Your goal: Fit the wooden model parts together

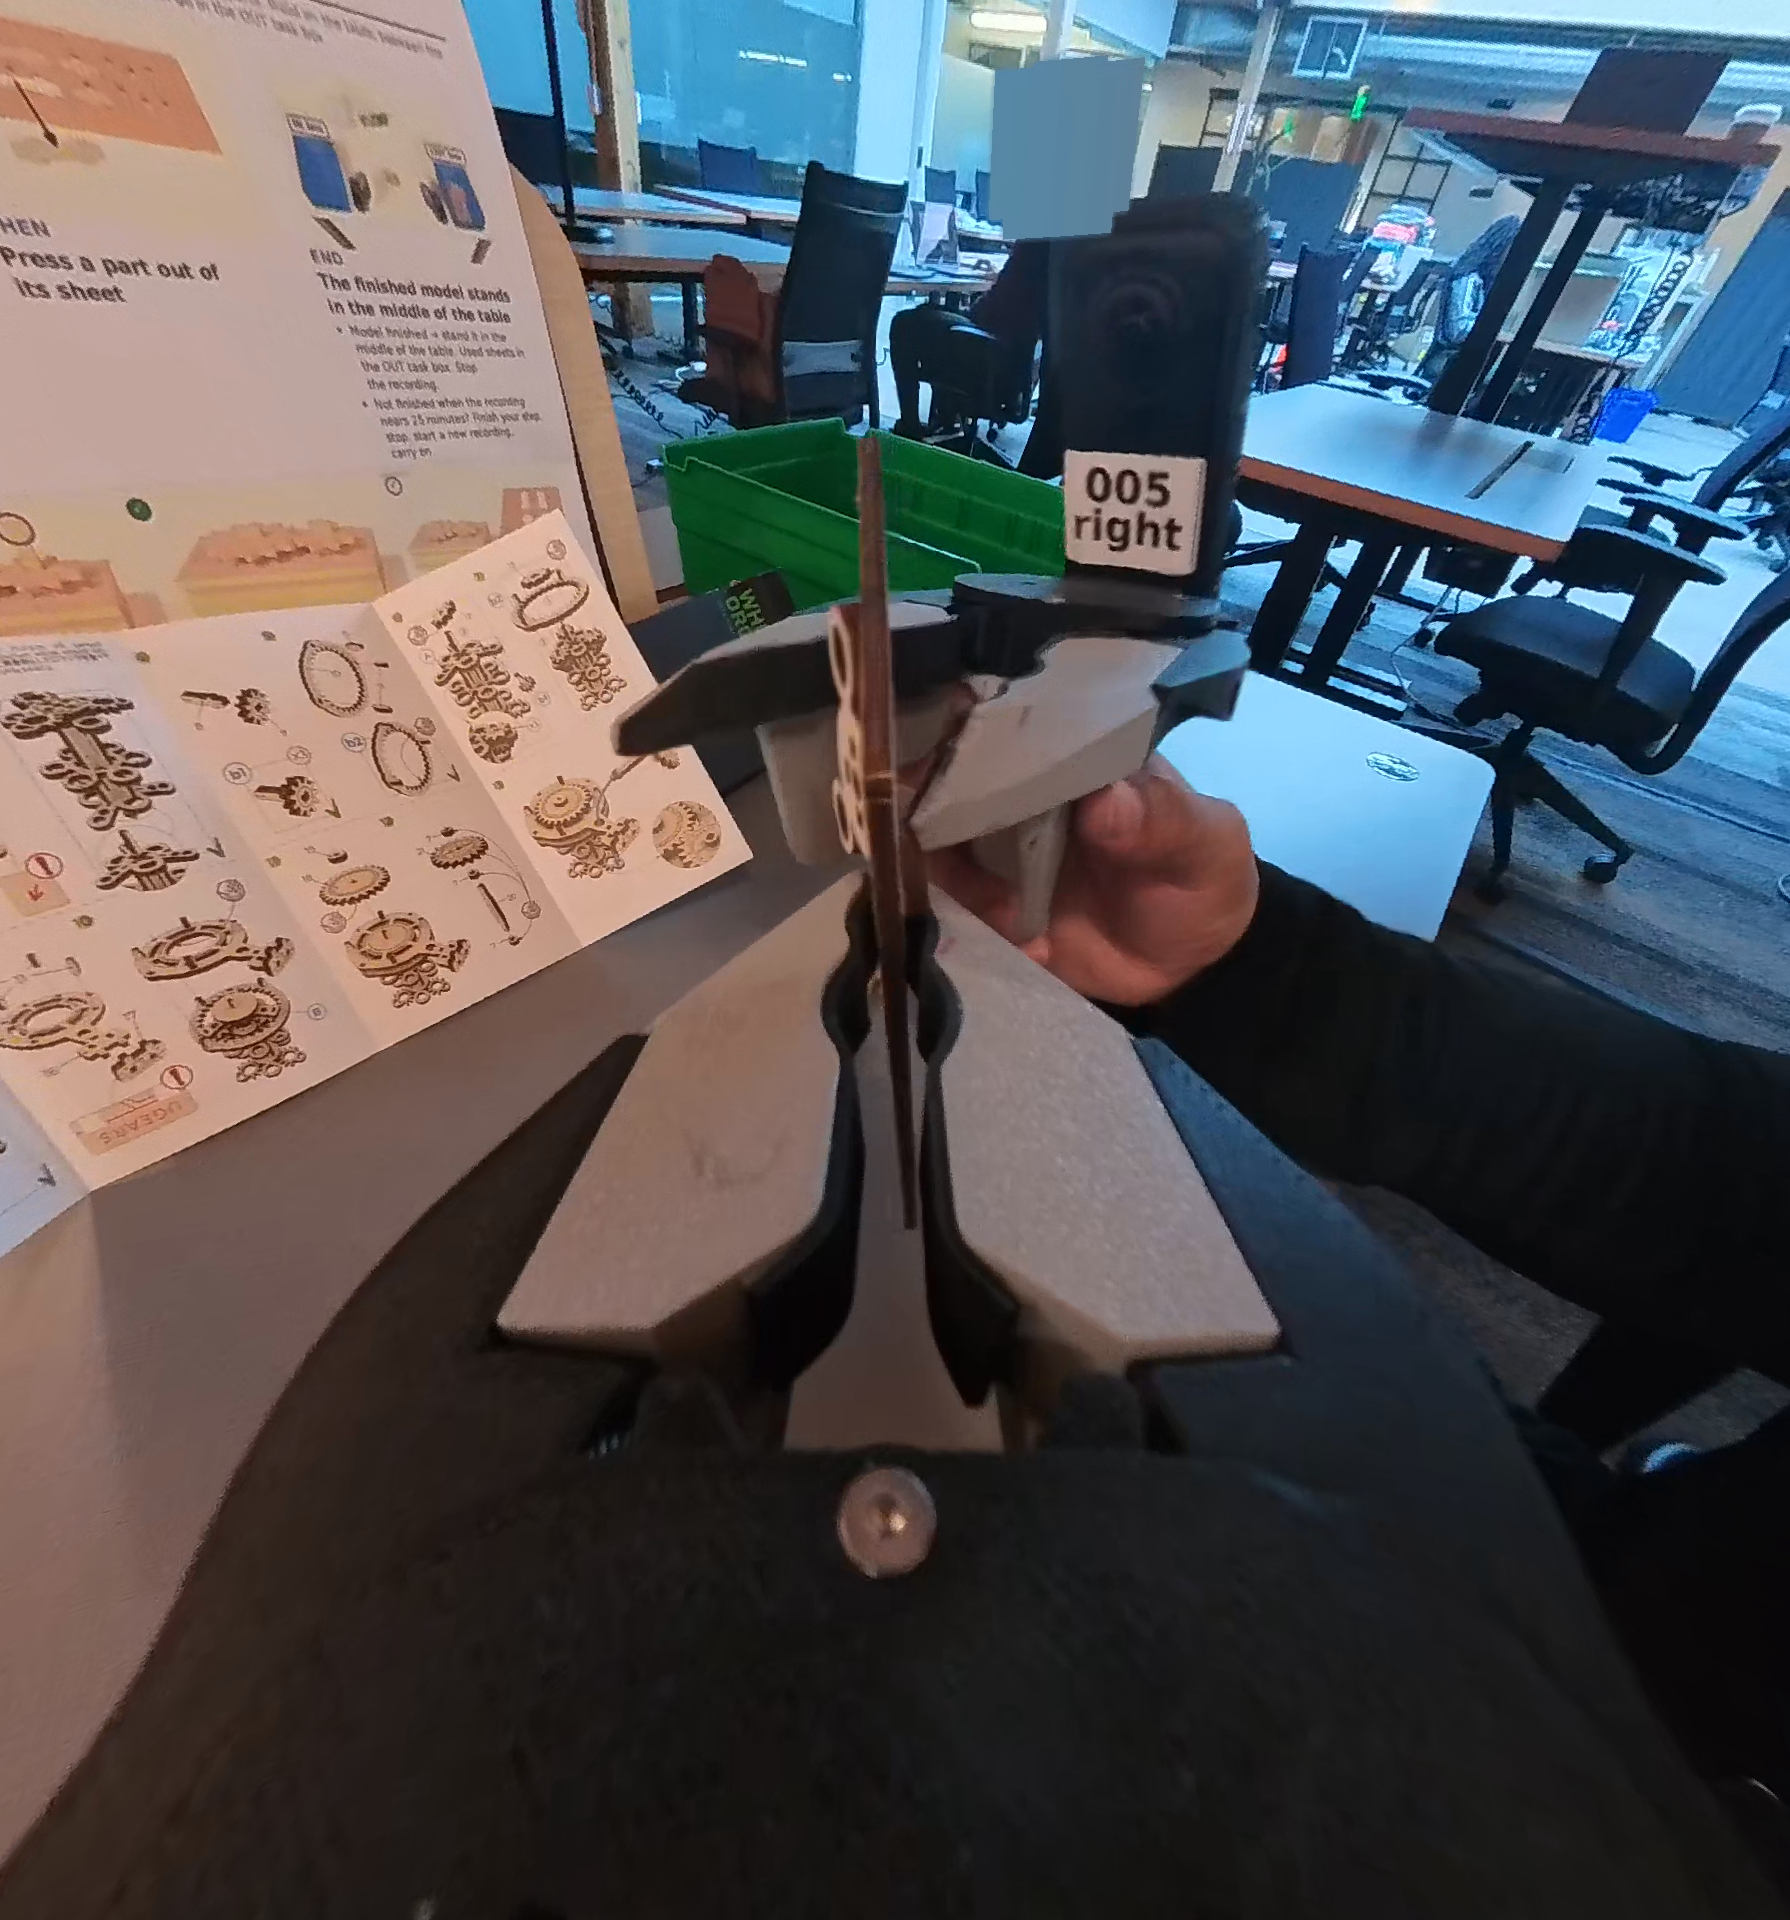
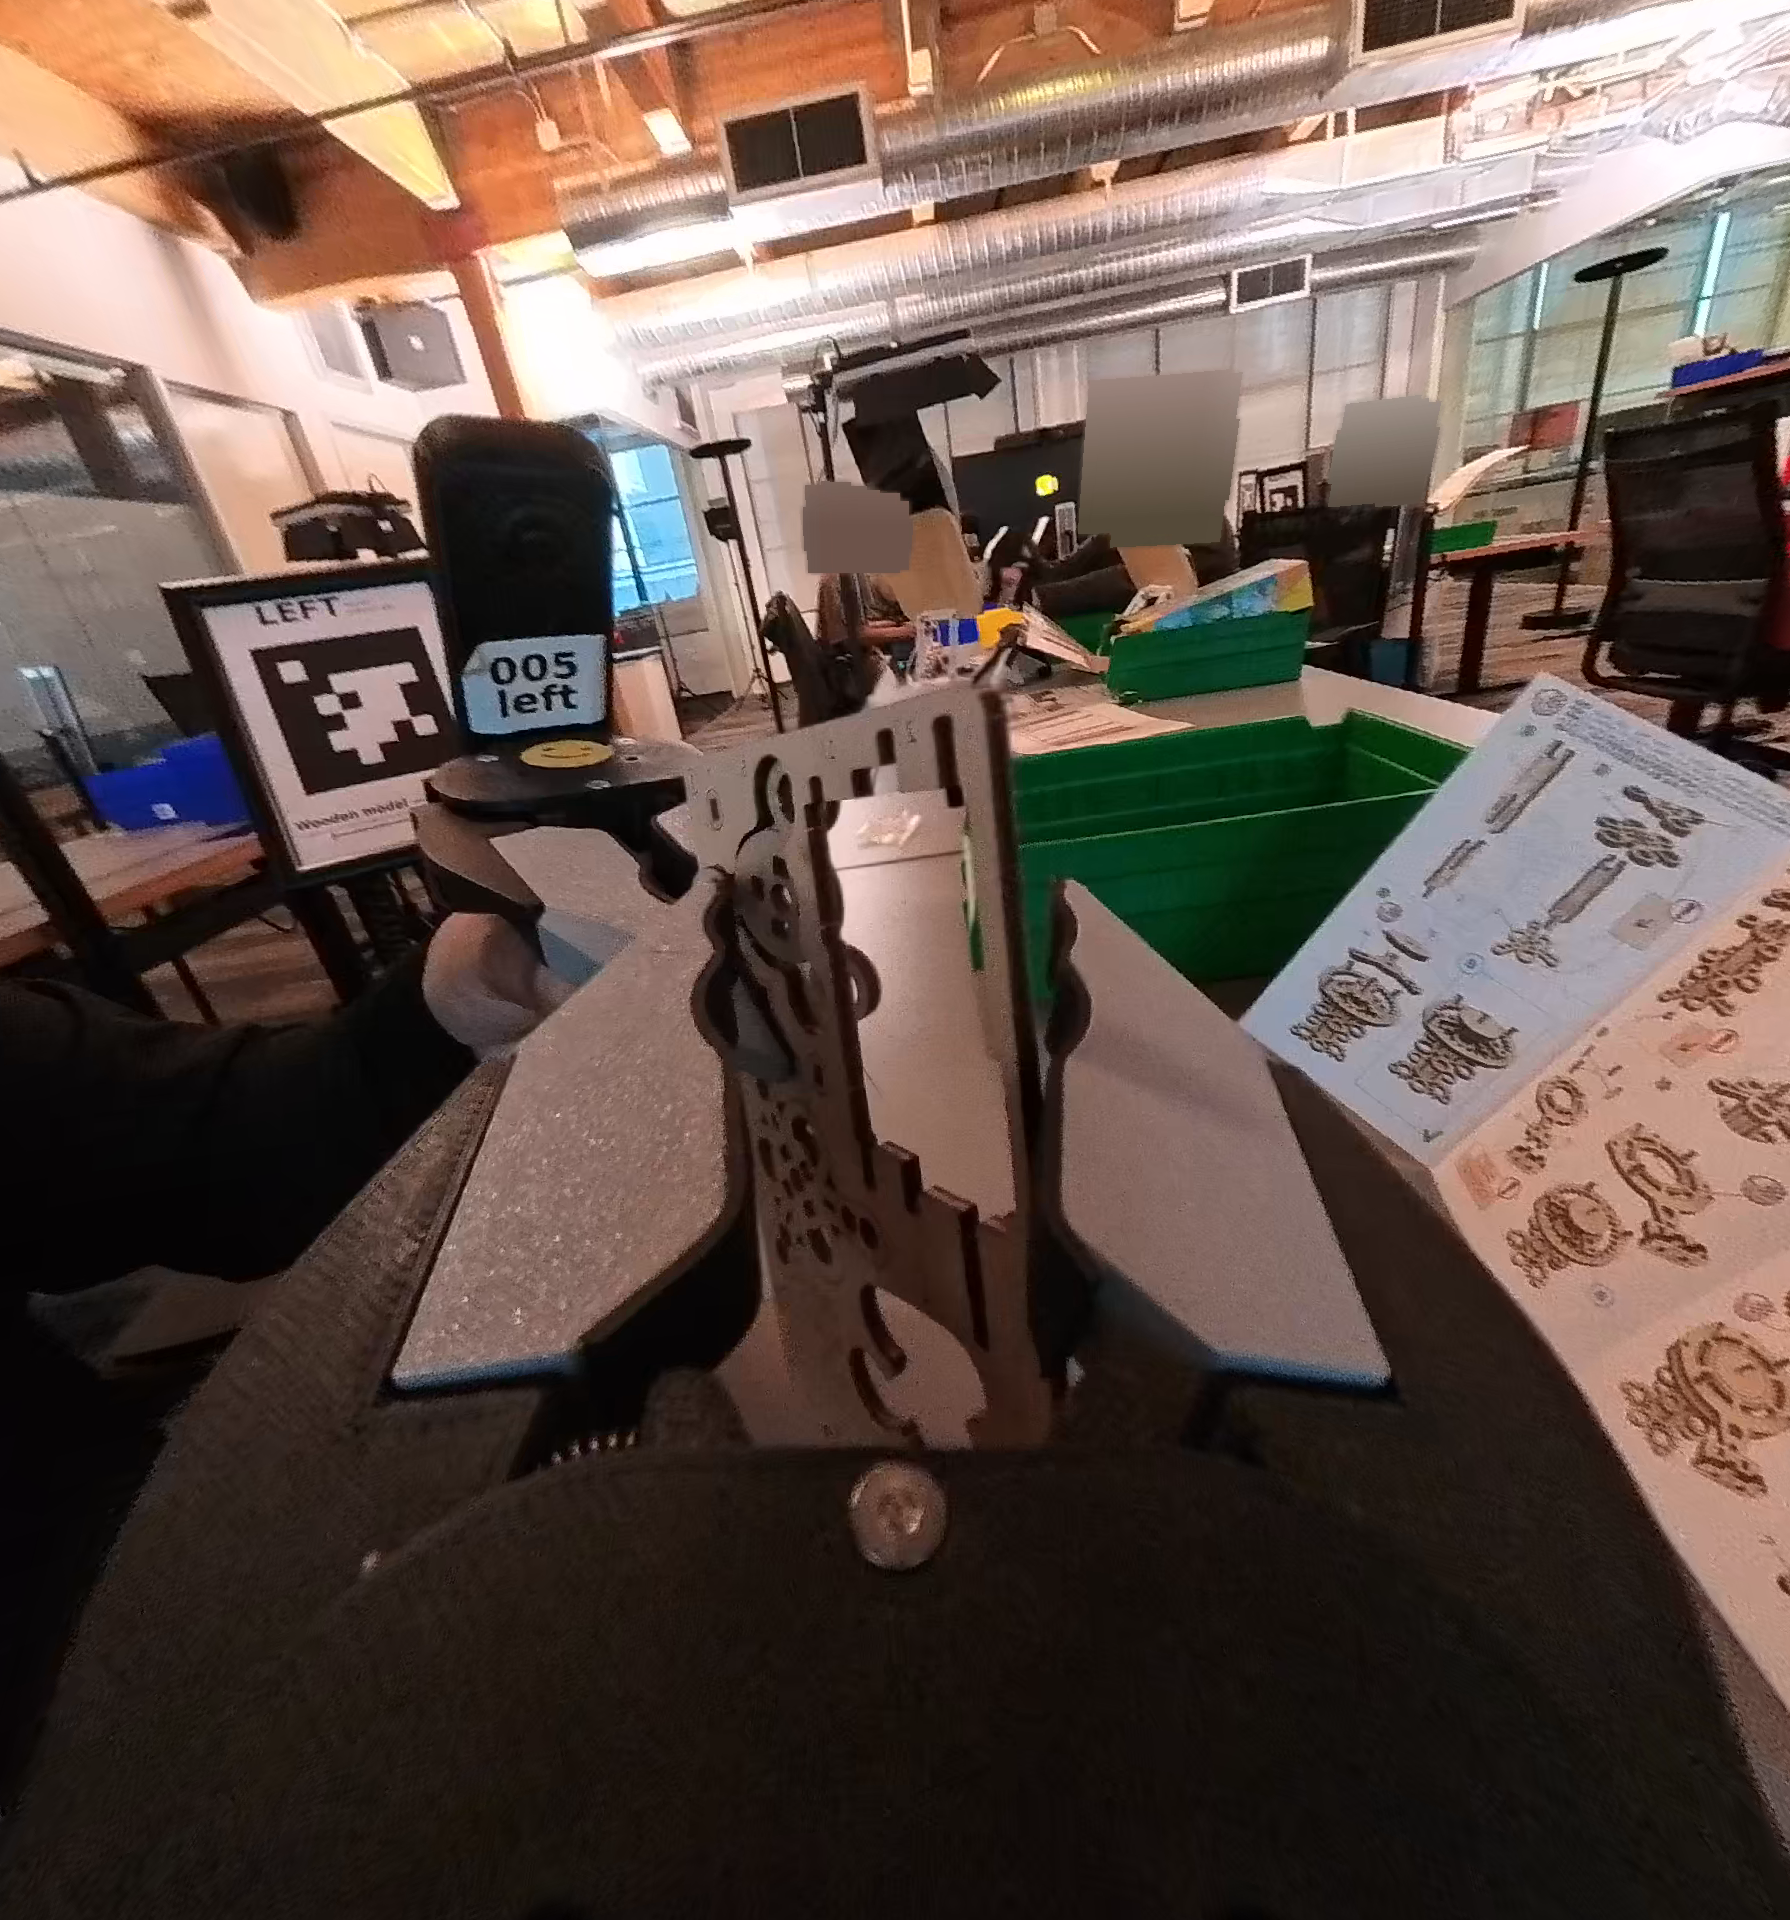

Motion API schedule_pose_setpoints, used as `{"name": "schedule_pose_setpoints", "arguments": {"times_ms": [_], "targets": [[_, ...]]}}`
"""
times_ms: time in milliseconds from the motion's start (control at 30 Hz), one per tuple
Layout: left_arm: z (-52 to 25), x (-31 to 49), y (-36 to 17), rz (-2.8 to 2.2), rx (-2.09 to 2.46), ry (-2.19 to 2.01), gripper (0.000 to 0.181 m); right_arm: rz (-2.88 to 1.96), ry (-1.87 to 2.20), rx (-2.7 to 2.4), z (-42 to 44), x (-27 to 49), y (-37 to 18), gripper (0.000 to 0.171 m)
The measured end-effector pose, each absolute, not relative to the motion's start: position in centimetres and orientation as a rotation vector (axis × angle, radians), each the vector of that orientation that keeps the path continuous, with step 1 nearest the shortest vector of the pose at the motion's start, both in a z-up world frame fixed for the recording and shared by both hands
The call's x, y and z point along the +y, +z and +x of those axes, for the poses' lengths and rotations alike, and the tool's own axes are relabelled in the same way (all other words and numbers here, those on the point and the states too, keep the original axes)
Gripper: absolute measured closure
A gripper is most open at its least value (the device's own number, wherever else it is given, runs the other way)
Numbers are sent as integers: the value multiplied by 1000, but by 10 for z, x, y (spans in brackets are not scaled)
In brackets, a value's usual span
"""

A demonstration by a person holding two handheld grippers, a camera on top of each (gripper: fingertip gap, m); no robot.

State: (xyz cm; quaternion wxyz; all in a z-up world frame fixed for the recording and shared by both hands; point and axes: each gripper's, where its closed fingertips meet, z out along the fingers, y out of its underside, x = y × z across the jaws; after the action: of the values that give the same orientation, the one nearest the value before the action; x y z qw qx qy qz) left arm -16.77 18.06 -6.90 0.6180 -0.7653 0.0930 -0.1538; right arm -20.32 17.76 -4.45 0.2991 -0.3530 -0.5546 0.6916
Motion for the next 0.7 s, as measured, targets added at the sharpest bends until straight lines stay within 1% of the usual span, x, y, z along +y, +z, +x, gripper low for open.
{"name": "schedule_pose_setpoints", "arguments": {"times_ms": [100, 367, 400, 467, 500, 600, 633, 667, 700], "targets": [[-168, 181, -70, -1767, 210, -348, 180, -924, 1776, -1480, -204, 178, -45, 115], [-169, 187, -65, -1757, 176, -365, 180, -938, 1777, -1421, -203, 185, -42, 120], [-172, 187, -66, -1756, 162, -353, 179, -924, 1809, -1416, -200, 184, -40, 141], [-173, 187, -64, -1742, 153, -392, 178, -907, 1850, -1414, -197, 182, -38, 151], [-172, 186, -62, -1731, 150, -412, 179, -893, 1849, -1407, -196, 182, -36, 152], [-171, 187, -64, -1737, 171, -385, 179, -944, 1892, -1397, -199, 186, -39, 144], [-169, 187, -63, -1727, 173, -400, 181, -979, 1913, -1380, -201, 190, -40, 137], [-171, 189, -64, -1726, 169, -375, 181, -1000, 1920, -1364, -203, 193, -41, 134], [-173, 191, -63, -1714, 171, -342, 180, -1031, 1904, -1338, -206, 197, -41, 126]]}}
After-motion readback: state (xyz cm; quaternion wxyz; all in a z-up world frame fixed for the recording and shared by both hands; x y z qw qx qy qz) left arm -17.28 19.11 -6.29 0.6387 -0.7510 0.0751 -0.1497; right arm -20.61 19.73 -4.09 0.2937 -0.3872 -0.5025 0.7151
